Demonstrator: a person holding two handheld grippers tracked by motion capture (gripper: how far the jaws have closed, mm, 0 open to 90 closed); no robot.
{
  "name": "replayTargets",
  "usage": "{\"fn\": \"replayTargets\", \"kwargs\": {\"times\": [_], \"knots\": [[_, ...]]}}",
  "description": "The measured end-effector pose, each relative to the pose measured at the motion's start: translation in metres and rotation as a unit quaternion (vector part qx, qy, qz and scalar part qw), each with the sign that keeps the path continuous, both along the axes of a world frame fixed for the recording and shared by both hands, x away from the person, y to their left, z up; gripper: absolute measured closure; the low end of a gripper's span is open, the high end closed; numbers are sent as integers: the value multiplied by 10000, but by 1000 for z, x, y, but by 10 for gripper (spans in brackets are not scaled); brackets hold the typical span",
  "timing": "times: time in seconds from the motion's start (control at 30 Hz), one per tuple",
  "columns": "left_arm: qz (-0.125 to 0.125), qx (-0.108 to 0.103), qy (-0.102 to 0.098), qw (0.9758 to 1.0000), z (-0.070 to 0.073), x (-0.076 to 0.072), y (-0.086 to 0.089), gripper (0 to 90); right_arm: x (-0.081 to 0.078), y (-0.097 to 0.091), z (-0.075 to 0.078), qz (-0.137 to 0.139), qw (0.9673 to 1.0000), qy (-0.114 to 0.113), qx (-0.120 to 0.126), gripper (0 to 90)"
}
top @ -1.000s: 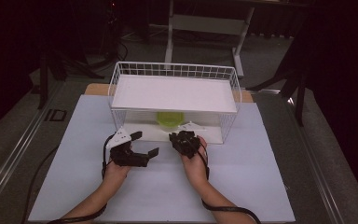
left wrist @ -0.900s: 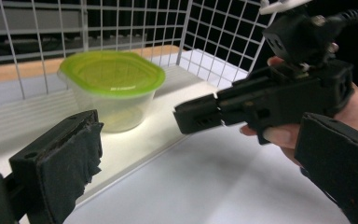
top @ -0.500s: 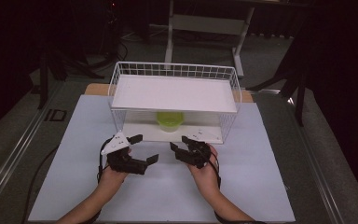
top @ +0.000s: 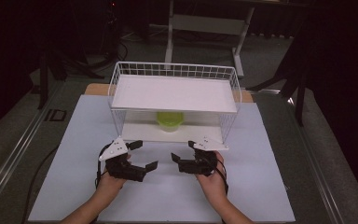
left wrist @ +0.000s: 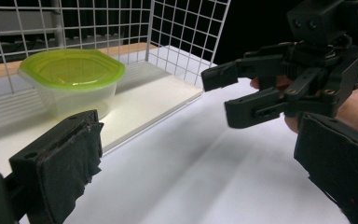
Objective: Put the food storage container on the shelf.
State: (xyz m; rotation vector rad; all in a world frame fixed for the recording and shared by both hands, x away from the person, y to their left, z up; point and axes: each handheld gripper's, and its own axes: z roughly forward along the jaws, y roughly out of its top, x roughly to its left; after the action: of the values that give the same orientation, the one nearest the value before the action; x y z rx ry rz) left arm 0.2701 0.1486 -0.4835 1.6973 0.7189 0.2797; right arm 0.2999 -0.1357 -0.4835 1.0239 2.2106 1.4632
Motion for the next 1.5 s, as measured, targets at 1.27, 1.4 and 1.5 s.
{"fn": "replayTargets", "kwargs": {"times": [1.27, 1.4, 1.5], "knots": [[-22, -48, 278, 9996, -6, -36, 45, 18, -52, -73, 11, 181, 9989, -276, -331, 153], [16, 1, 219, 9998, -6, -38, 50, 17, -53, -85, 8, 195, 9996, -68, -189, 147], [28, 13, 244, 9997, -7, -40, 52, 18, -55, -93, 6, 121, 9995, -68, -286, 148]]}}
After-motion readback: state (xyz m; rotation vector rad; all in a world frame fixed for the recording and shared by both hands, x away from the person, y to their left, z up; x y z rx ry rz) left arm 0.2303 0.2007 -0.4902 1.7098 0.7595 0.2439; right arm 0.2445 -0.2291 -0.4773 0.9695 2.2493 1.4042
